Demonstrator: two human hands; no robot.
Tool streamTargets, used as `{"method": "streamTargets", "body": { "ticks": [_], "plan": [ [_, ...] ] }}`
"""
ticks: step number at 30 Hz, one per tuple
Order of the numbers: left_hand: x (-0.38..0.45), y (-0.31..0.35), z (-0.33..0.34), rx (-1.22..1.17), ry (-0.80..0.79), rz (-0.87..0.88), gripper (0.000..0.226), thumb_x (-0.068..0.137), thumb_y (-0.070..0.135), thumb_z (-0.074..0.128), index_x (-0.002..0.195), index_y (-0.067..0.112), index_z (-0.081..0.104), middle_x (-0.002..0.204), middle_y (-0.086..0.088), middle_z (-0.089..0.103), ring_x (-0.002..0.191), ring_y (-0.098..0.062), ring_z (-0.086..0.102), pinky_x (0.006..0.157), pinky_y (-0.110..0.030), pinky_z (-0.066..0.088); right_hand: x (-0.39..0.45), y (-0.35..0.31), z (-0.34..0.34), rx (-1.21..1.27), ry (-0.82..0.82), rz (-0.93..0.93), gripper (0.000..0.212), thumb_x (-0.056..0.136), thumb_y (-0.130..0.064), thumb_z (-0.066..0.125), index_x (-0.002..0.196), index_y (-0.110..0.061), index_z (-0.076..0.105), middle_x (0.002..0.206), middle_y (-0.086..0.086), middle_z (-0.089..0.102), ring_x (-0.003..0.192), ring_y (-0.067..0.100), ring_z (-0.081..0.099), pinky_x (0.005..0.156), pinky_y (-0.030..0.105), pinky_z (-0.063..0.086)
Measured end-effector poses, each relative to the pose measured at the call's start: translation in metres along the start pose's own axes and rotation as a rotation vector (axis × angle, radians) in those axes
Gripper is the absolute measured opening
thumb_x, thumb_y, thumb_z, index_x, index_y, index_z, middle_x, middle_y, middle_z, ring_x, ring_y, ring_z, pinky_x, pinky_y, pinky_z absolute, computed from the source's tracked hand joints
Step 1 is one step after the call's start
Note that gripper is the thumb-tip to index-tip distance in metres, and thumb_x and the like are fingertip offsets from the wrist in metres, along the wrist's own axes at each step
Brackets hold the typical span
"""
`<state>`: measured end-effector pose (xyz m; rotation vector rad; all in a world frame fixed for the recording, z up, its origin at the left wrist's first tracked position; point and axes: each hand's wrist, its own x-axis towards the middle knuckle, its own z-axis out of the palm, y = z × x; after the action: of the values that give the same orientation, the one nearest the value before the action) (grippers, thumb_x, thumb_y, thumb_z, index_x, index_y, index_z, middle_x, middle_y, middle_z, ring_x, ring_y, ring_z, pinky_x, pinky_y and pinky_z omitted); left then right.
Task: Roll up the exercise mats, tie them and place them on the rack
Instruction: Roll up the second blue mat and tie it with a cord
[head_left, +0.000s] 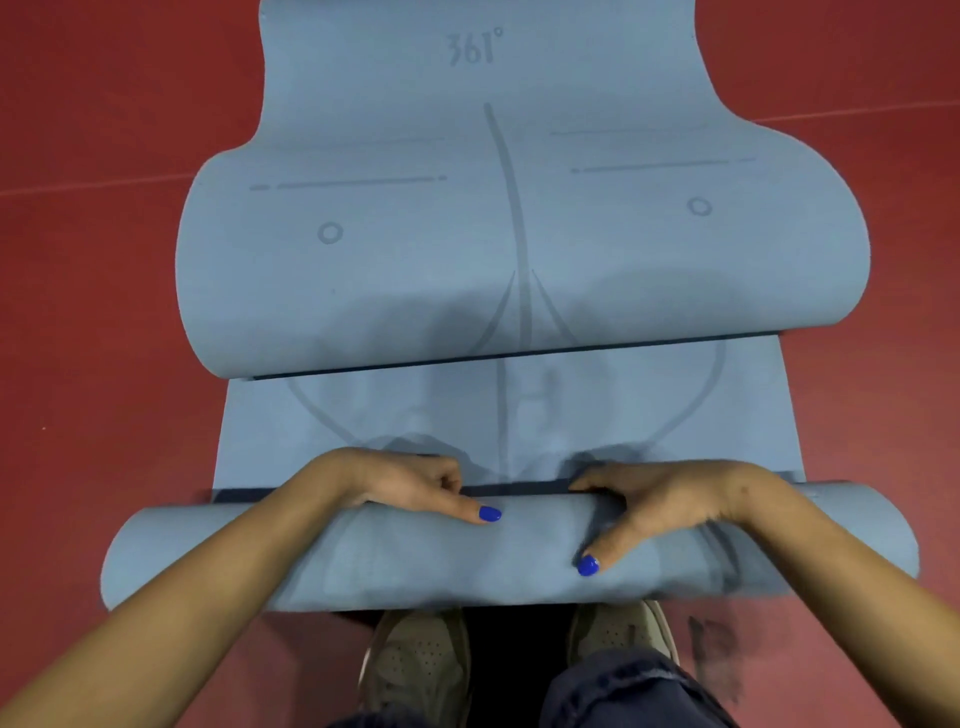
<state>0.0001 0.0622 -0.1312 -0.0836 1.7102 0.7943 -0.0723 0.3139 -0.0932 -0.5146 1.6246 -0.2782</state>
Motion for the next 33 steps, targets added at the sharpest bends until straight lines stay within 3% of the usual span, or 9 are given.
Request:
{"method": "streamTargets", "body": {
  "ticks": [3, 6, 9, 12, 17, 22, 25, 28, 33],
  "plan": [
    [-0.006, -0.010, 0.003, -0.108, -0.024, -0.007, 0.082, 0.046, 0.085, 0.058, 0.104, 0.028, 0.057, 0.093, 0.012, 0.055, 0.084, -0.007, 0.050, 0.077, -0.021, 0.039, 0.001, -0.007, -0.016, 0.023, -0.049, 0.000, 0.059, 0.073, -0.052, 0.072, 0.122, -0.019, 0.061, 0.118, -0.007, 0.060, 0.104, 0.006, 0.054, 0.095, 0.024, 0.043],
    [-0.010, -0.010, 0.007, -0.044, -0.142, -0.062, 0.070, 0.062, 0.089, 0.045, 0.101, 0.033, 0.061, 0.102, 0.014, 0.058, 0.095, -0.004, 0.053, 0.085, -0.019, 0.039, 0.008, -0.009, -0.017, 0.025, -0.140, 0.026, 0.060, 0.063, -0.059, 0.072, 0.104, -0.015, 0.067, 0.093, -0.008, 0.061, 0.085, 0.007, 0.053, 0.084, 0.030, 0.045],
    [-0.014, -0.010, 0.014, -0.012, -0.195, -0.071, 0.062, 0.064, 0.088, 0.049, 0.087, 0.031, 0.054, 0.089, 0.017, 0.052, 0.083, 0.002, 0.049, 0.076, -0.017, 0.037, 0.008, -0.004, -0.008, 0.045, -0.274, 0.085, 0.054, 0.053, -0.060, 0.074, 0.095, -0.031, 0.058, 0.099, -0.015, 0.060, 0.092, 0.005, 0.058, 0.082, 0.023, 0.046],
    [-0.023, -0.011, 0.018, -0.108, -0.188, -0.019, 0.072, 0.046, 0.091, 0.055, 0.081, 0.028, 0.049, 0.078, 0.015, 0.044, 0.072, -0.001, 0.042, 0.070, -0.017, 0.034, 0.001, -0.009, -0.003, 0.045, -0.366, 0.102, 0.056, 0.062, -0.044, 0.078, 0.110, -0.019, 0.063, 0.113, 0.000, 0.068, 0.105, 0.017, 0.065, 0.095, 0.035, 0.051],
    [-0.031, -0.008, 0.023, -0.102, -0.309, -0.033, 0.075, 0.069, 0.067, 0.060, 0.126, 0.020, 0.049, 0.122, 0.008, 0.056, 0.114, -0.008, 0.054, 0.099, -0.022, 0.043, -0.001, -0.017, 0.006, 0.095, -0.485, 0.098, 0.034, 0.079, -0.019, 0.076, 0.111, -0.017, 0.065, 0.110, 0.004, 0.070, 0.100, 0.018, 0.066, 0.092, 0.034, 0.052],
    [-0.050, -0.008, 0.025, -0.119, -0.488, -0.036, 0.057, 0.077, 0.031, 0.075, 0.127, 0.011, 0.055, 0.113, 0.001, 0.067, 0.098, -0.010, 0.064, 0.083, -0.025, 0.055, -0.008, -0.020, 0.011, 0.172, -0.555, 0.071, 0.035, 0.078, -0.006, 0.074, 0.111, -0.015, 0.067, 0.112, 0.009, 0.068, 0.103, 0.023, 0.064, 0.097, 0.045, 0.049],
    [-0.066, 0.005, 0.026, -0.115, -0.433, -0.074, 0.046, 0.078, 0.011, 0.077, 0.122, 0.012, 0.062, 0.120, -0.008, 0.067, 0.107, -0.022, 0.064, 0.093, -0.043, 0.053, -0.016, -0.030, 0.012, 0.088, -0.534, 0.187, 0.036, 0.074, -0.005, 0.076, 0.109, -0.011, 0.069, 0.112, 0.011, 0.067, 0.104, 0.027, 0.063, 0.096, 0.048, 0.049],
    [-0.086, 0.038, -0.042, 0.098, 0.042, -0.012, 0.053, 0.058, 0.035, 0.085, 0.107, 0.023, 0.068, 0.112, 0.002, 0.070, 0.108, -0.020, 0.065, 0.092, -0.033, 0.052, -0.040, -0.065, -0.061, -0.179, -0.107, 0.261, 0.050, 0.060, -0.022, 0.087, 0.106, -0.011, 0.071, 0.110, 0.004, 0.070, 0.099, 0.021, 0.066, 0.092, 0.036, 0.053],
    [-0.324, 0.218, -0.219, 0.636, 1.734, 0.087, 0.050, 0.074, 0.041, 0.074, 0.120, 0.031, 0.055, 0.120, -0.003, 0.063, 0.111, -0.029, 0.058, 0.081, -0.036, 0.044, -0.285, -0.249, -0.242, -0.762, 1.522, 0.107, 0.047, 0.071, -0.036, 0.077, 0.111, -0.019, 0.060, 0.116, 0.009, 0.063, 0.109, 0.029, 0.058, 0.077, 0.035, 0.042]
  ]
}}
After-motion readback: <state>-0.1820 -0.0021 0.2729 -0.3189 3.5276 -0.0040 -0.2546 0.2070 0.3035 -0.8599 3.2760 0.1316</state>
